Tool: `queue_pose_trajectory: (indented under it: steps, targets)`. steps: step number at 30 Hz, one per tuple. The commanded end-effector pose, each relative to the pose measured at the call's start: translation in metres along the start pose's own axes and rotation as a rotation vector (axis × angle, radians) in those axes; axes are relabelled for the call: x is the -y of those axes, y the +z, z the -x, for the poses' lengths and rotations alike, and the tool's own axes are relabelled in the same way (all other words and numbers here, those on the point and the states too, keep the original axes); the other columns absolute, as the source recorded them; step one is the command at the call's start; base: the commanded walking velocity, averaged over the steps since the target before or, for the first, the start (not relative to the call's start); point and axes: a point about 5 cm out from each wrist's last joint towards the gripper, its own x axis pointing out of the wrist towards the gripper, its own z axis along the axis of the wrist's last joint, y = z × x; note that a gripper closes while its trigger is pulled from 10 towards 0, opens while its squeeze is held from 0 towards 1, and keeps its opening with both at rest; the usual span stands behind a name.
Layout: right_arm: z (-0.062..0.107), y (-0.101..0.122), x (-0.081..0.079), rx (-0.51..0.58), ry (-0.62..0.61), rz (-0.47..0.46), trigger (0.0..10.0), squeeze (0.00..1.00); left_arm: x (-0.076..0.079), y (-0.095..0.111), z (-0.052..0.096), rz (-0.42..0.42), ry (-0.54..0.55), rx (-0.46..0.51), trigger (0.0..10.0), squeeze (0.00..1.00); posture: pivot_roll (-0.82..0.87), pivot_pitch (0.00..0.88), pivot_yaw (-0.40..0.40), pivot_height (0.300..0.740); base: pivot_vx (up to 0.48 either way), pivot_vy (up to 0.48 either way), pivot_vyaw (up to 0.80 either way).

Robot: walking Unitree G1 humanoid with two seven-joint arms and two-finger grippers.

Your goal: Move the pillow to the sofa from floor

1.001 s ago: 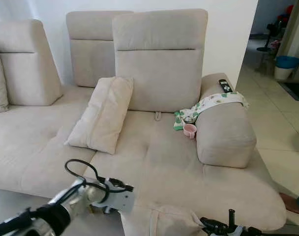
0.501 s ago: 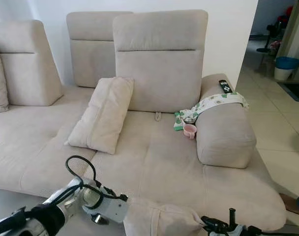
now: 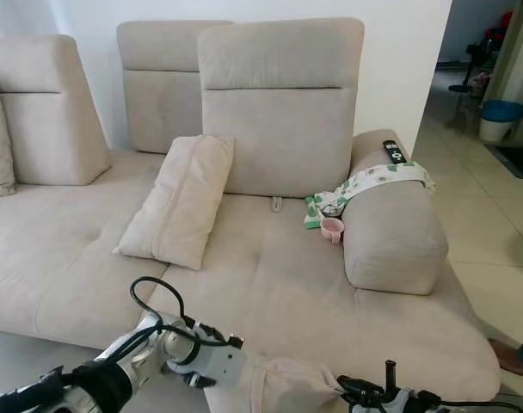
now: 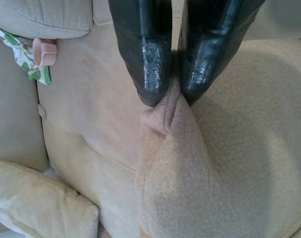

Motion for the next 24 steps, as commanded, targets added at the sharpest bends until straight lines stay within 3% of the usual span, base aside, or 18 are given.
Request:
queue_pose_trajectory:
  steps: [1, 8, 11, 17, 24]
  targets:
    - [-0.004, 0.008, 0.003, 0.037, -0.001, 0.025, 0.0, 0.00, 0.001, -0.009, 0.001, 0.011, -0.001, -0.042, 10.0, 0.00, 0.11, 0.000, 0.056, 0.565, 0.000, 0.000, 0.00]
    - [-0.003, 0.007, 0.003, 0.034, -0.003, 0.028, 0.0, 0.00, 0.019, -0.019, -0.003, -0.013, -0.100, -0.115, 10.0, 0.00, 0.10, 0.000, 0.053, 0.565, 0.000, 0.000, 0.00]
    - [-0.001, 0.007, 0.003, 0.028, -0.006, 0.025, 0.0, 0.00, 0.034, -0.021, -0.001, -0.013, -0.215, -0.118, 10.0, 0.00, 0.10, 0.000, 0.054, 0.565, 0.000, 0.000, 0.00]
    - [-0.002, 0.007, 0.005, 0.031, -0.011, 0.025, 0.0, 0.00, 0.034, -0.019, -0.002, -0.009, -0.221, -0.109, 10.0, 0.00, 0.10, 0.000, 0.052, 0.565, 0.000, 0.000, 0.00]
    - [-0.003, 0.007, 0.006, 0.031, -0.015, 0.025, 0.0, 0.00, 0.026, -0.009, -0.007, 0.000, -0.148, -0.064, 10.0, 0.00, 0.10, 0.000, 0.053, 0.565, 0.000, 0.000, 0.00]
